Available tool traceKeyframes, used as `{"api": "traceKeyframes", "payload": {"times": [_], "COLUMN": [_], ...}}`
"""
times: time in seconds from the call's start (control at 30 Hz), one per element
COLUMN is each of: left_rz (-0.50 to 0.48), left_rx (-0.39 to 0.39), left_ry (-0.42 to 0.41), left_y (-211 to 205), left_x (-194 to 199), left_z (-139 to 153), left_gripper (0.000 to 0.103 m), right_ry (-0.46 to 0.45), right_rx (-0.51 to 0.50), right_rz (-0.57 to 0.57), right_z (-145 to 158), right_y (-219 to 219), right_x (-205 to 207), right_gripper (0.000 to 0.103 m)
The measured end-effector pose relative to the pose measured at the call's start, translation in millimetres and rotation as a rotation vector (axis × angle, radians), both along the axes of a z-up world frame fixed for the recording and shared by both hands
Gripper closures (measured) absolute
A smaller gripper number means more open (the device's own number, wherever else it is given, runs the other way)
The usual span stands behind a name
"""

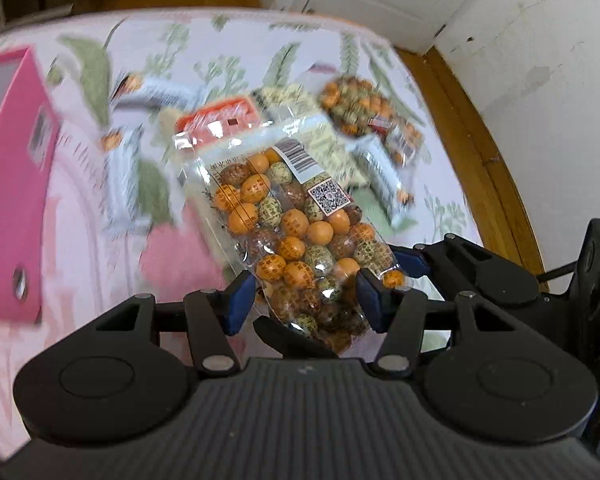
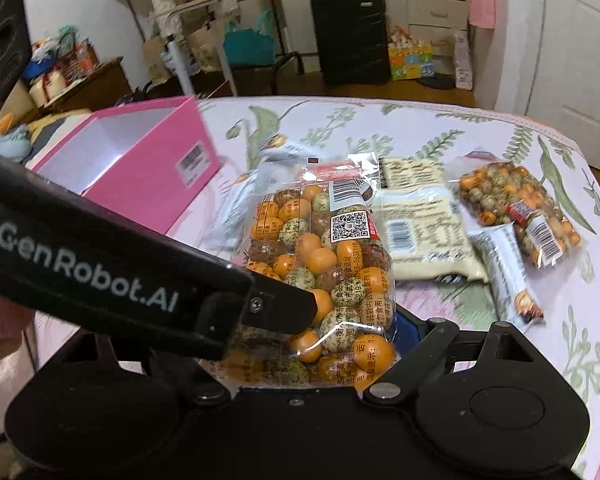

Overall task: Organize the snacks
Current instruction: 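Carry the peanut bag with both grippers over and down into the pink box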

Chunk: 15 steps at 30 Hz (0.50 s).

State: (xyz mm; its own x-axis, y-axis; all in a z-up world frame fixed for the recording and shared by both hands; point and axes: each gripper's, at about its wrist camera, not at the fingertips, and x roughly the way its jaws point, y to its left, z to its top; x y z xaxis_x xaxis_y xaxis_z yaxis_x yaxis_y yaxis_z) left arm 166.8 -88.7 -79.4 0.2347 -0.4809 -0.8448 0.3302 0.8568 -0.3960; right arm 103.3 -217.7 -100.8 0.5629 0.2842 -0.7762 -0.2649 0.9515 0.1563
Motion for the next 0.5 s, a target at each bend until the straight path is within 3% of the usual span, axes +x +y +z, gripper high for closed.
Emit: {"api": "traceKeyframes", "payload": {"times": [0.23, 0.5], "left_rz": [0.013, 0.043], "left_rx": [-0.015, -0.028], "left_ry": [0.055, 0.022], "left_y": [38, 82], "left_x": [-30, -55], "left_z": [20, 48], "left_gripper": [0.049, 0.046], "right_ry": [0.015, -0.034], "right_rx": [-0.020, -0.048], "right_rz": [0.079, 0.164], "right_z": [21, 49], "right_y": [32, 75], "right_x": [-31, -49], "right_gripper": [0.012, 0.012]}}
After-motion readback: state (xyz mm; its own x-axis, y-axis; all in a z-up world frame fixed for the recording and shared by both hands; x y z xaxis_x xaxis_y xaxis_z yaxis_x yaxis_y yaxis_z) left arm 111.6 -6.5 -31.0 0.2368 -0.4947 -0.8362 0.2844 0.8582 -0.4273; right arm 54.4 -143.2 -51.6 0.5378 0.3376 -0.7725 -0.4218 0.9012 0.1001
